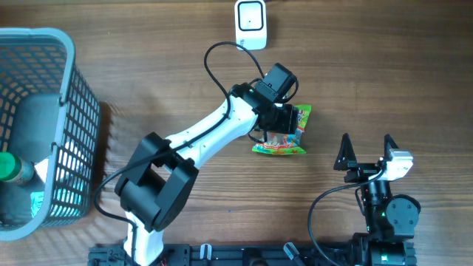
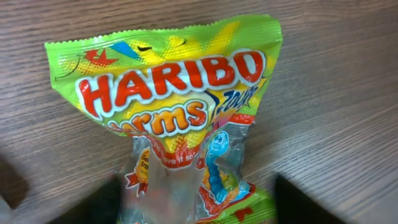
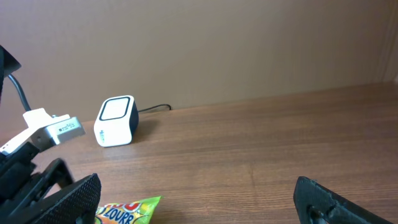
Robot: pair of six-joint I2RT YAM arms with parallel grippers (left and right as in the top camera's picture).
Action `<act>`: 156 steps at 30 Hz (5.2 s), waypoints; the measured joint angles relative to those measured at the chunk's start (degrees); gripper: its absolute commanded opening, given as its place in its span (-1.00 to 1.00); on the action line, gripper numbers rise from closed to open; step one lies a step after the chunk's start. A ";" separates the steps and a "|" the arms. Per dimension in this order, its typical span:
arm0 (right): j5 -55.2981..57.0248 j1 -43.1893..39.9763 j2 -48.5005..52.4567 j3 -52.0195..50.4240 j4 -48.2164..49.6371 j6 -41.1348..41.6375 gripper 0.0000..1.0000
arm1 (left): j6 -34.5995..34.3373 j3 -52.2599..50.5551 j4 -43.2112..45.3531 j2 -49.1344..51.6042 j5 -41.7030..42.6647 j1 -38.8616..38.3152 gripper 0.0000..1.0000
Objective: Scan the item barcode
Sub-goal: 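Carry the Haribo bag with the left gripper and drop it on the table, then reach the left gripper into the basket and grasp the white Hansaplast box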
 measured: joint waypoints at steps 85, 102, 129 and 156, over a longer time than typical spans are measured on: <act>0.02 0.00 0.02 0.00 0.02 0.00 0.99 | -12.96 29.40 -42.51 -32.61 -27.06 46.90 1.00; 0.00 0.00 0.00 0.00 0.02 0.00 1.00 | -55.04 -2.27 -35.30 -27.06 -28.72 81.61 1.00; 0.00 0.00 0.00 0.00 0.00 0.00 0.99 | -55.78 -6.14 -23.47 -0.81 -29.38 81.59 1.00; 0.00 0.00 0.00 0.00 0.00 0.00 0.99 | -45.40 -17.07 -16.31 -17.29 -29.44 81.59 0.36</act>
